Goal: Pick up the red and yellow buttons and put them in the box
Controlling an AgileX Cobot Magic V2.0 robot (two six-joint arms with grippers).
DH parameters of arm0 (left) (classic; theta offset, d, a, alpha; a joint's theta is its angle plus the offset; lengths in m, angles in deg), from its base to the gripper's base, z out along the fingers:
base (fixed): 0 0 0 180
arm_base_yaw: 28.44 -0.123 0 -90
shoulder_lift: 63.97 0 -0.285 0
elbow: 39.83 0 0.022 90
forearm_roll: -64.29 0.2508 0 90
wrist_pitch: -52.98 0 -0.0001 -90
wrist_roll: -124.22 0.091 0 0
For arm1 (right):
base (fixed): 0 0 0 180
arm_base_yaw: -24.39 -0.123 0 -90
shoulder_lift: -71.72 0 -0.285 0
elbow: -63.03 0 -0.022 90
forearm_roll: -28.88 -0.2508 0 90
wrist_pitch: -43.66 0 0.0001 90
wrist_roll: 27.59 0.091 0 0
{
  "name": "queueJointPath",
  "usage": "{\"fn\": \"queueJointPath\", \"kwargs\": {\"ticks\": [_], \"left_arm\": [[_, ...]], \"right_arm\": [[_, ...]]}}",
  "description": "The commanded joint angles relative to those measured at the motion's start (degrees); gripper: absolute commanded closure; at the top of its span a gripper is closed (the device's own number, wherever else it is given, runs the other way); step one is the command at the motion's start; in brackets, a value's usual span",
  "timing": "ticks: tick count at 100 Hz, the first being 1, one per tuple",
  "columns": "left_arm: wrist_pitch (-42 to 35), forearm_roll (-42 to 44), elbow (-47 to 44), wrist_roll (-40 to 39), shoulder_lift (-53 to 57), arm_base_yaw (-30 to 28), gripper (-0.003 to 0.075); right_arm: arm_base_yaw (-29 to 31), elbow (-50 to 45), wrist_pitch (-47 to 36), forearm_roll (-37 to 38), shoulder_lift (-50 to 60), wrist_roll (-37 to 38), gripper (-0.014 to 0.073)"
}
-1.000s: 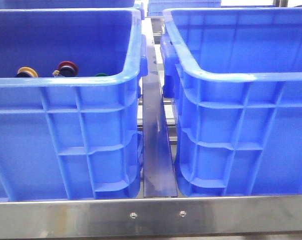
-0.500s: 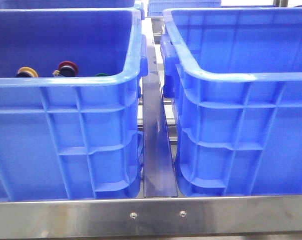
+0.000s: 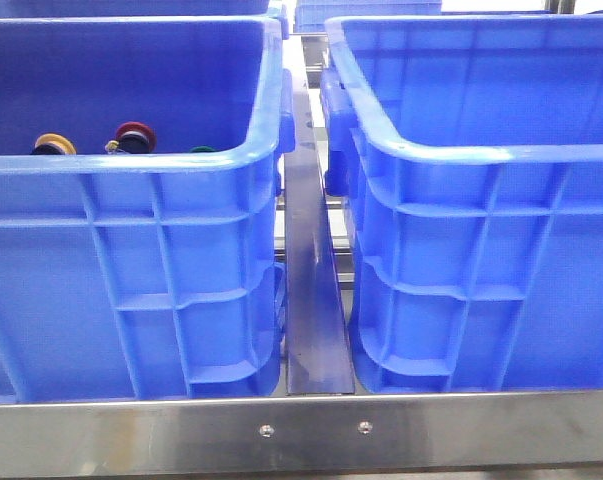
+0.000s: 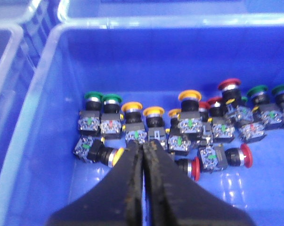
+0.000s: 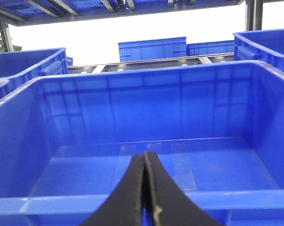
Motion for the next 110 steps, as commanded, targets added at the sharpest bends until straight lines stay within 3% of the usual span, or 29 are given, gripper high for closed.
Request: {"fn": "queueJointPath", "kwargs": {"ticks": [1,9,16,31,40,65,110], "left_arm": [[-3.78,-0.46,2.16,-0.58,-1.13,0.4,0.0737],[-3.78,-0.46,2.16,-0.58,-1.87,0.4,0.0706],[-3.78,-0.46,2.16,-0.58,-2.27,0.4,0.0612],[-4.13,-1.17,2.16,-0.58,-2.27,0.4,0.0235],[-5.23,-2.59,2.16,-0.58,-2.27,0.4,0.0117],[-6.03,-4.56,3.72,1.53,-4.38,2.43,0.0111],[-6.92,-3.96,19.31,-0.29,-29.5,18.15,0.0111]], "right_arm": [[-0.01,0.86,-4.57,0.46,1.41,-0.24,0.0661],[-0.01,0.86,-4.57,0.46,1.41,-0.24,0.0661],[-0.01,0.86,-4.57,0.46,1.41,-0.24,0.0661],[-0.01,0.86,-4.57,0.46,1.41,-0.24,0.0661],[-0.01,0.86,-4.57,0.46,1.41,-0.24,0.0661],[-0.01,0.86,-4.57,0.46,1.41,-0.24,0.0661],[-0.01,0.86,-4.57,0.46,1.41,-0.24,0.0661]]}}
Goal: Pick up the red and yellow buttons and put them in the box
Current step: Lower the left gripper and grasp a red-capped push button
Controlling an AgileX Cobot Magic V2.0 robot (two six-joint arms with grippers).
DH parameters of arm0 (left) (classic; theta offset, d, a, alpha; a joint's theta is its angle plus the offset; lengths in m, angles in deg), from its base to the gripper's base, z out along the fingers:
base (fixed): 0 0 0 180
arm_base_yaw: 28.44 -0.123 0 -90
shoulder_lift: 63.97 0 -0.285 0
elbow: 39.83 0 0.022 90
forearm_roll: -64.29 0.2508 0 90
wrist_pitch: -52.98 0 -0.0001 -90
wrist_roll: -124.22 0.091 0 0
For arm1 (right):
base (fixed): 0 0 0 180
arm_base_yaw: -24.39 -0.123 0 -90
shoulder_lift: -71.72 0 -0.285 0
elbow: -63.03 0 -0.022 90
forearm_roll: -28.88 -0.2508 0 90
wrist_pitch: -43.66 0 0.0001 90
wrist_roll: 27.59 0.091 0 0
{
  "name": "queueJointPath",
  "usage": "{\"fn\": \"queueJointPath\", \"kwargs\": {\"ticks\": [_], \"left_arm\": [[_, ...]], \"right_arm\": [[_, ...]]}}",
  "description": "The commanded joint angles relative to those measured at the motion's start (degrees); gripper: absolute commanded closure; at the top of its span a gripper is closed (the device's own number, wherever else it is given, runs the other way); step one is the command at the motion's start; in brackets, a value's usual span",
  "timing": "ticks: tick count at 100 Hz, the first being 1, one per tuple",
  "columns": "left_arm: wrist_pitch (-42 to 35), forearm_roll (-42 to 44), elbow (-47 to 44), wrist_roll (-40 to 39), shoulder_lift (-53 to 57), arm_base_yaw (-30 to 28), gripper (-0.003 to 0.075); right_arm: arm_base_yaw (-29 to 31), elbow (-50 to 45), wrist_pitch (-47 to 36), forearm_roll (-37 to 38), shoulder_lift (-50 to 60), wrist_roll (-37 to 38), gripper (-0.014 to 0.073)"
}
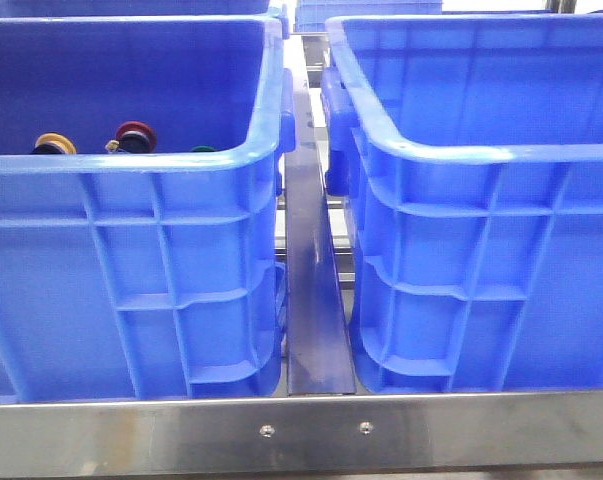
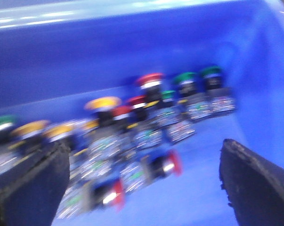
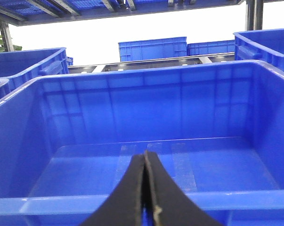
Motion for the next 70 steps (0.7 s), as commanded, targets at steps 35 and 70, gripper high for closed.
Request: {"fn": "queueJointPath", "kwargs": {"ticks": [35,70], "left_arm": [[-5.23,9.72,14.22,-13.78,-20.31,7.55,0.0111],[-6.16,19.47,16.47,-23.91,-27.85,7.74,0.0111]], "right_arm": [[-0.01,0.86,-4.57,0.46,1.41,-0.24,0.0661],[-0.01,0.86,-4.57,0.46,1.41,-0.24,0.0661]]}}
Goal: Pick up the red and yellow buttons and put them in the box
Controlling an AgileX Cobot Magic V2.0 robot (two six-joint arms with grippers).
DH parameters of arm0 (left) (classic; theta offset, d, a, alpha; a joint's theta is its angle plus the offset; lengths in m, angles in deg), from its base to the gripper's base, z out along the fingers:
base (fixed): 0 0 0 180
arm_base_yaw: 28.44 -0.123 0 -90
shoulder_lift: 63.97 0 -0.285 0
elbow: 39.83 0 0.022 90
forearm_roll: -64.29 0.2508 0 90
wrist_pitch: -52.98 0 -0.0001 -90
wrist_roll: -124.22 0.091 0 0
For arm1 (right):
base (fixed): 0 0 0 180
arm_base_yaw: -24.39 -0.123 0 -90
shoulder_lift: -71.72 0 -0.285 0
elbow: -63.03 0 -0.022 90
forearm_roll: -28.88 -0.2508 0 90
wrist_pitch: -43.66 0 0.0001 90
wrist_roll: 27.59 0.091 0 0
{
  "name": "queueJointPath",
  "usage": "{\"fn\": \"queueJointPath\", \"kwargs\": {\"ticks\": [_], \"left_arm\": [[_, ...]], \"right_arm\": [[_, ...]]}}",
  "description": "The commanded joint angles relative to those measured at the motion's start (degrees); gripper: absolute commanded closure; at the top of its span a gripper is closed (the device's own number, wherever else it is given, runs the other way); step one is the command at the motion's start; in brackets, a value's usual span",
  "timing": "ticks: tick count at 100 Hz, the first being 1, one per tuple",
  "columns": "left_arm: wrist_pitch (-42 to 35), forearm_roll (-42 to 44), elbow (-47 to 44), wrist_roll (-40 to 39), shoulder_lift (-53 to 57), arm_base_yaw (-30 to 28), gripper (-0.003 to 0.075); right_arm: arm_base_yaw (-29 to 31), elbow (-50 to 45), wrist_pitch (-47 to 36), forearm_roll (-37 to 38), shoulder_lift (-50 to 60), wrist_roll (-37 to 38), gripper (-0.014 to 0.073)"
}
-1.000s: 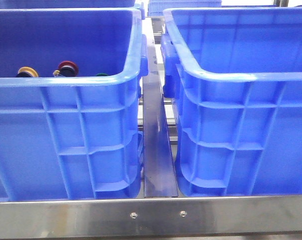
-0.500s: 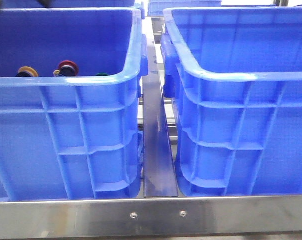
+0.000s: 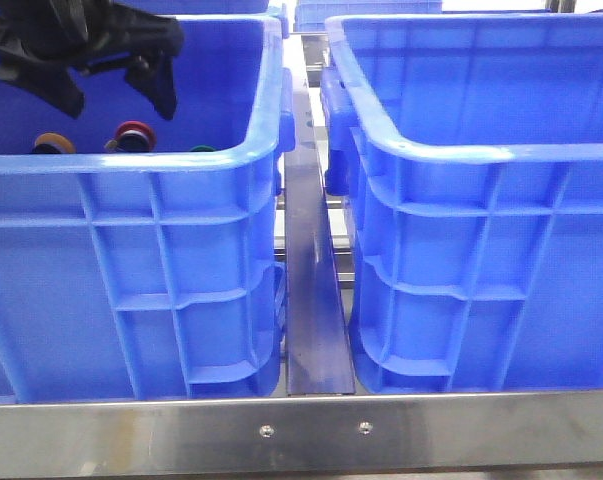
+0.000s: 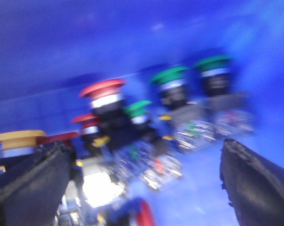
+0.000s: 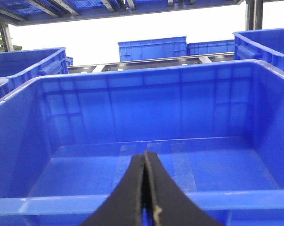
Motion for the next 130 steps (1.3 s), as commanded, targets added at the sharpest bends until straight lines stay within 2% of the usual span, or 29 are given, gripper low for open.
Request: {"fn": "queueJointPath", "kwargs": {"ticks": [1,21,37,51,58,65,77,83,105,115,130], "left_arm": [[-4.1,1.84,2.11,-1.92,1.16,0.29,0.0111],[-4.75,4.21,2.11,-6.05,-2.03,0.29,0.0111],[-4.75,4.56,2.11,-6.3,-3.96,0.29,0.0115],[-4.75,4.34,2.11,-6.39,-5.1,0.29,0.0174],[-4.75,4.34,2.11,-6.42,-5.1,0.29,0.0248],[-4.75,4.34,2.11,-6.42,-4.85,0.29,0.0358],[-4.75,4.68,2.11,-6.42,-3.99,0.29,0.0625],[-4.75,5.24,2.11,-6.42,-3.07,0.29,0.0734],[-4.28,5.67,2.11,-6.42,1.45,0.29,0.0739],[-1.57,5.67,2.11,-6.19,4.12,0.8,0.0739],[2.61,5.76,2.11,-1.87,8.24,4.5,0.0739]], "right_arm": [[-0.01,0.86,-4.57,0.46,1.41,-0.24,0.0661],[-0.01,0.86,-4.57,0.46,1.41,-0.24,0.0661],[-0.01,0.86,-4.57,0.46,1.41,-0.24,0.0661],[-0.01,0.86,-4.57,0.46,1.41,-0.24,0.0661],[-0.01,0.86,-4.57,0.46,1.41,-0.24,0.0661],[-0.01,0.86,-4.57,0.46,1.41,-0.24,0.0661],[-0.01,0.86,-4.57,0.46,1.41,-0.24,0.0661],[-0.01,0.86,-4.57,0.46,1.41,-0.24,0.0661],[-0.01,0.86,-4.57,0.46,1.41,-0.24,0.0661],[-0.01,0.86,-4.57,0.46,1.41,-0.24,0.0661],[-0.01,0.86,-4.57,0.46,1.41,-0.24,0.0661]]}}
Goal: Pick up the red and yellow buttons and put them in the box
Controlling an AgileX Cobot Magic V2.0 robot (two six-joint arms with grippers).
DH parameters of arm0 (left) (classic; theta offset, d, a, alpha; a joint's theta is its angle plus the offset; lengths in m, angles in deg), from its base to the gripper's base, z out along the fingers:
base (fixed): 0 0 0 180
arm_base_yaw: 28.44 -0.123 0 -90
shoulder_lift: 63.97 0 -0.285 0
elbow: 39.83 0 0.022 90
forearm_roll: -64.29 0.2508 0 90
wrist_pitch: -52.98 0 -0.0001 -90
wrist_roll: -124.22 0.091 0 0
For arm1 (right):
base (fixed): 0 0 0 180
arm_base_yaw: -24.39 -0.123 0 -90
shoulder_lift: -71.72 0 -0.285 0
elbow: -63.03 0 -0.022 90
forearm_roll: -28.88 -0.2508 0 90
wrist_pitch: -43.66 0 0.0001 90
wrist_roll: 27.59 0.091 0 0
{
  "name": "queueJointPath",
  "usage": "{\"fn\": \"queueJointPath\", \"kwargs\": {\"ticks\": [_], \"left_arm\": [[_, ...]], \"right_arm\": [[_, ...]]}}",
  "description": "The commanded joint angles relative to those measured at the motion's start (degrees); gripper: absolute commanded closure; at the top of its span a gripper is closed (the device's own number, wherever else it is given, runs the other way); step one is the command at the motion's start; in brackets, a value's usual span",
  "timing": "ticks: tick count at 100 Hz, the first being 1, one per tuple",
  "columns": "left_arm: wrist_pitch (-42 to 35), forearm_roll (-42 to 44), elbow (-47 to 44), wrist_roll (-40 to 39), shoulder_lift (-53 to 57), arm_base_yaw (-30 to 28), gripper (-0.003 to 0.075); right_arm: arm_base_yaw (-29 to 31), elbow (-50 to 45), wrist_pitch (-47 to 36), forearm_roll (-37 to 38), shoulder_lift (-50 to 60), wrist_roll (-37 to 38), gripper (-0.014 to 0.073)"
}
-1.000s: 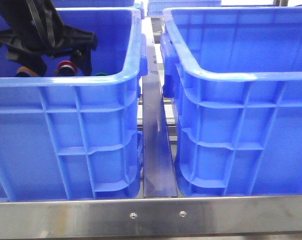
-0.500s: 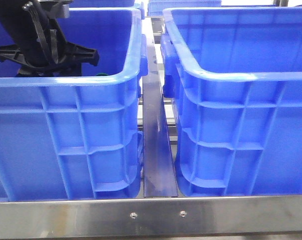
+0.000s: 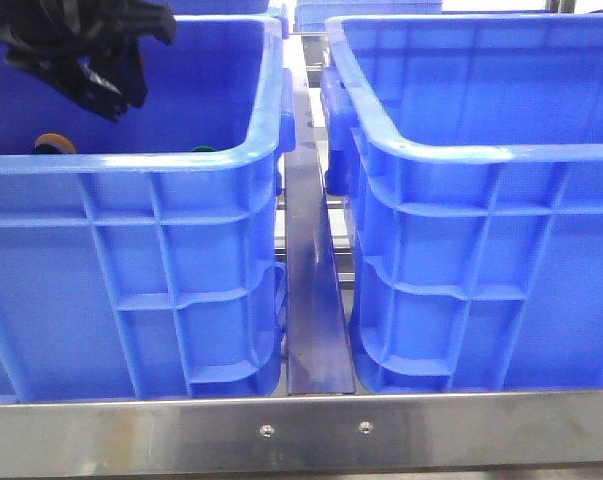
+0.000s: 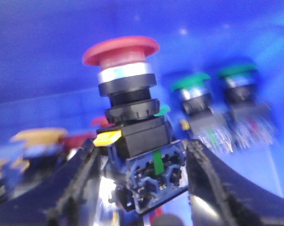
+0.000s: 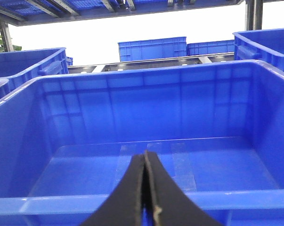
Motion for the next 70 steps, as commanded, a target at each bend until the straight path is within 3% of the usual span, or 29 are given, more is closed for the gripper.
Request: {"fn": "queueJointPath", "kwargs": {"ticks": [1,46,70], "left_arm": [[-0.43,0.8,1.85,3.02,5.12,2.77,0.0739],[2.36,0.79,1.85,6.07,15.37,25.65,0.0739],[2.1,0.92,1.85,9.07,15.59,34.58,0.0739]], "right_arm": [[-0.01,0.86,-4.57,0.46,1.41,-0.24,0.0661],[-0.01,0.86,-5.17,0.46,1.41,-0.24,0.0661],[-0.01,1.57,-9.01,0.22,1.41,0.53,0.0661]]}}
